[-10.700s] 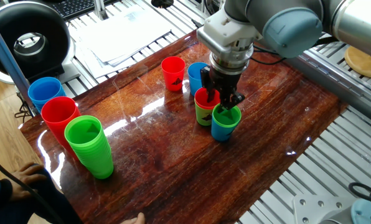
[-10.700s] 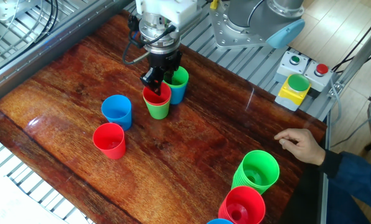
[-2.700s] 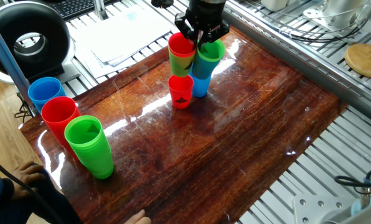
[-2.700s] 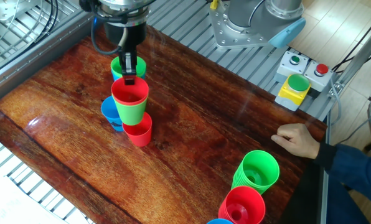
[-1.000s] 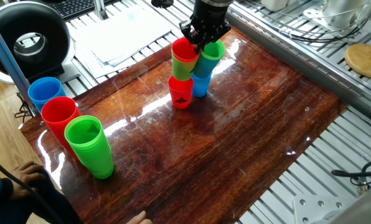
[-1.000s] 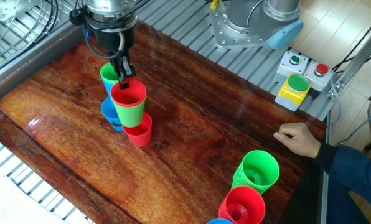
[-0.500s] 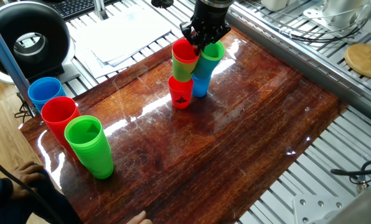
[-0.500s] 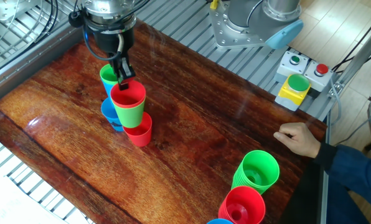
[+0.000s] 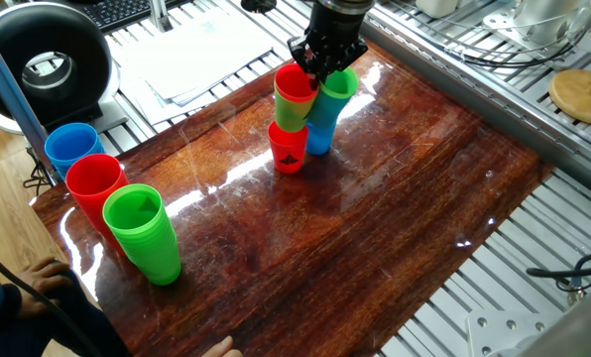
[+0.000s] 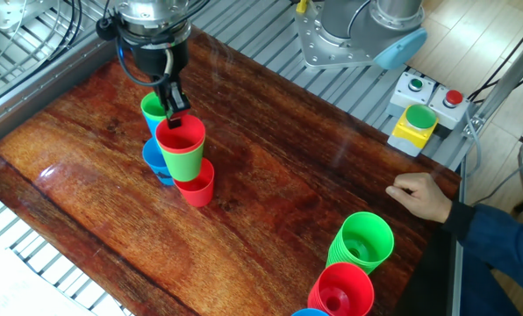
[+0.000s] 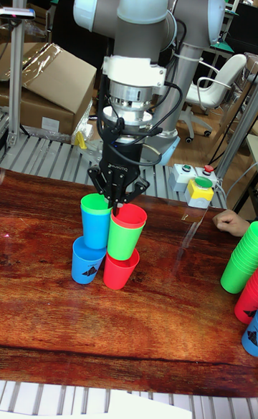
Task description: Stack the cups
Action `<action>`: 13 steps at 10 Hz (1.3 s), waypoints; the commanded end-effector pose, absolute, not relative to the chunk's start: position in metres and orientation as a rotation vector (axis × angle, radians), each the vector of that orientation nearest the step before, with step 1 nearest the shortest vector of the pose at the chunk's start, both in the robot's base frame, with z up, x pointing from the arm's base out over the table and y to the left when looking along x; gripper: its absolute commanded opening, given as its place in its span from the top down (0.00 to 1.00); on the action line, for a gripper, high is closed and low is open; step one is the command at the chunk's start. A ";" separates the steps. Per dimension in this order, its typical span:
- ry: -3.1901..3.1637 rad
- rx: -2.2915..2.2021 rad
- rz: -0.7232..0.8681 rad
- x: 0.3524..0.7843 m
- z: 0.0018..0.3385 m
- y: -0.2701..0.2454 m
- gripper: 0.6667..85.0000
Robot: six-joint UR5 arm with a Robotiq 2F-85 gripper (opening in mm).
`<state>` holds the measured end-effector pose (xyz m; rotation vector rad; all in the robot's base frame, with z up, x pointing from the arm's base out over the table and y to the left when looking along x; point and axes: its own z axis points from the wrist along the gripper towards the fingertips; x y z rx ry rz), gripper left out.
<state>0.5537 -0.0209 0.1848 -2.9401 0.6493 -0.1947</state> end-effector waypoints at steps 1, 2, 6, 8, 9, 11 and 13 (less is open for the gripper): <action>0.651 -2.922 -0.193 0.555 0.185 -0.019 0.99; 0.651 -2.923 -0.189 0.554 0.185 -0.019 0.99; 0.677 -2.907 -0.174 0.553 0.188 -0.014 0.99; 0.673 -2.900 -0.149 0.550 0.192 -0.011 0.99; 0.650 -2.906 -0.144 0.550 0.191 -0.013 0.99; 0.648 -2.922 -0.116 0.544 0.191 -0.015 0.99; 0.648 -2.925 -0.106 0.544 0.193 -0.011 0.99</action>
